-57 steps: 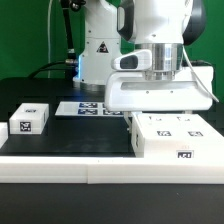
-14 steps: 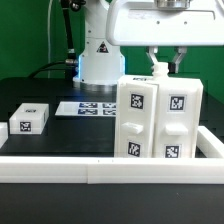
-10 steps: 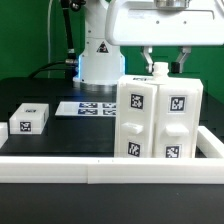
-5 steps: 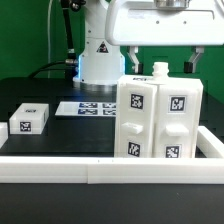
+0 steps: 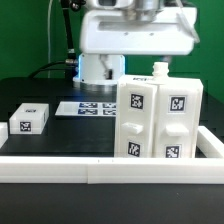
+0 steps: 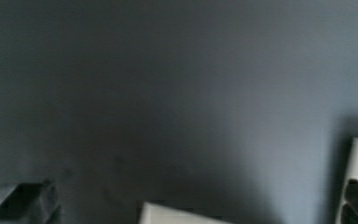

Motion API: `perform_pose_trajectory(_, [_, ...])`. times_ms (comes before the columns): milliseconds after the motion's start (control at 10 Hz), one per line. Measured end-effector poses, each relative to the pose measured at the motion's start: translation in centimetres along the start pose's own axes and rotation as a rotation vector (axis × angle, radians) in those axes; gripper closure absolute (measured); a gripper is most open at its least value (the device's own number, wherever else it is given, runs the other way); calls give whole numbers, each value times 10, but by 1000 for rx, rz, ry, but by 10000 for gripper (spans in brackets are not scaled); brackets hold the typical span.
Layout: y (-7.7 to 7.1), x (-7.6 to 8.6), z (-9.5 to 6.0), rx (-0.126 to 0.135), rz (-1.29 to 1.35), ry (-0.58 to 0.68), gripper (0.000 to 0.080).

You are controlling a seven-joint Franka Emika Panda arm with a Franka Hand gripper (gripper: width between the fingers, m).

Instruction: Assemble cabinet

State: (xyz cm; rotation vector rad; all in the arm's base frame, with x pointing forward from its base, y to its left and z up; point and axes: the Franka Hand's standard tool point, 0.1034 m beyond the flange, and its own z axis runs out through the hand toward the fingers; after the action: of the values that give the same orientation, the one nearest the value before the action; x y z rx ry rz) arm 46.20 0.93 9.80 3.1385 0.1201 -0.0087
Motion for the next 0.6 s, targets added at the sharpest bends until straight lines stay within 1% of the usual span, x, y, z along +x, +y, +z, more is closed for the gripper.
perform_pose_trajectory(100, [10,-7,4,-2,-4,-3,2])
perform_pose_trajectory(200, [5,-3,2,-2,-7,3,2])
perform_pose_trajectory(300, [4,-2,2,-2,-14,5,2])
perform_pose_trajectory(600, [9,-3,2,-3,-18,4,2])
